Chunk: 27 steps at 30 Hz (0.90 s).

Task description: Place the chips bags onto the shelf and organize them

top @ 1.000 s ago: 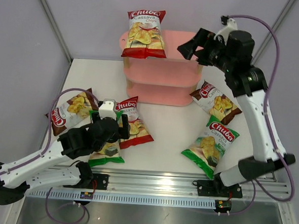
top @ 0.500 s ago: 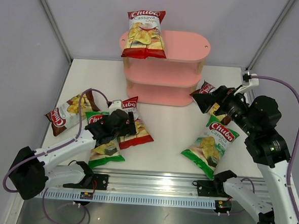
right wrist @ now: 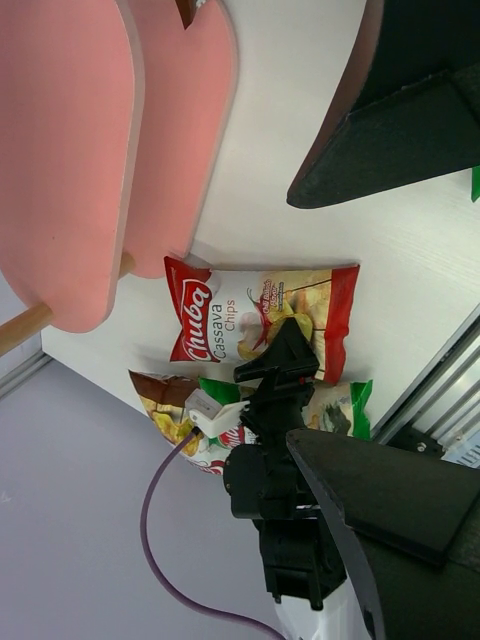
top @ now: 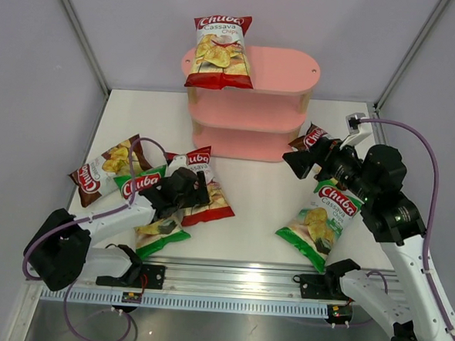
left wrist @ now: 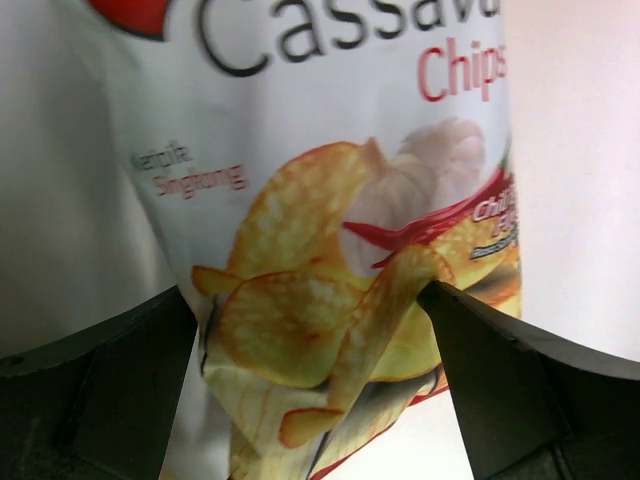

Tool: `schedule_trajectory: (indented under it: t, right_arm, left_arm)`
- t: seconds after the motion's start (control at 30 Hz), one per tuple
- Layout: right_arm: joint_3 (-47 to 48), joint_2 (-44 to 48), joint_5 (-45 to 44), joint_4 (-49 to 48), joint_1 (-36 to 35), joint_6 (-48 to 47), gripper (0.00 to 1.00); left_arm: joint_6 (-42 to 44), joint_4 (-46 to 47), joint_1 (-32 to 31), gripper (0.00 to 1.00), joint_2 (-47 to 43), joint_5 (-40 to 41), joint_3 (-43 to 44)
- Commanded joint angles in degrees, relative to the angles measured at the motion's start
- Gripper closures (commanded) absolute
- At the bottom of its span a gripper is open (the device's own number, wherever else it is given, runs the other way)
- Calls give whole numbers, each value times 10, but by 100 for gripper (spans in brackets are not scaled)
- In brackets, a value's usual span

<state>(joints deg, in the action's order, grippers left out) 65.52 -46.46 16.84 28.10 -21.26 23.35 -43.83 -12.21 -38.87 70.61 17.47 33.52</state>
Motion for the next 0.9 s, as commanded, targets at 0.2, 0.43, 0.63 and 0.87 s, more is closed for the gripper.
schedule_trajectory:
  t: [0.2, 0.43, 0.63, 0.87]
  right_arm:
    - [-7, 1, 22, -40, 0, 6, 1]
    - [-18, 5, 24, -43, 0, 12, 1]
    - [-51, 6, 26, -51, 0, 16, 1]
    - [-121, 21, 50, -50, 0, 25, 1]
  left_arm:
    - [-20, 160, 2, 5, -8, -105, -85]
    - [-25, 184, -1, 45, -35, -116, -95]
    - [-24, 190, -6, 62, -41, -128, -88]
    - [-53, 202, -50, 71, -95, -129, -95]
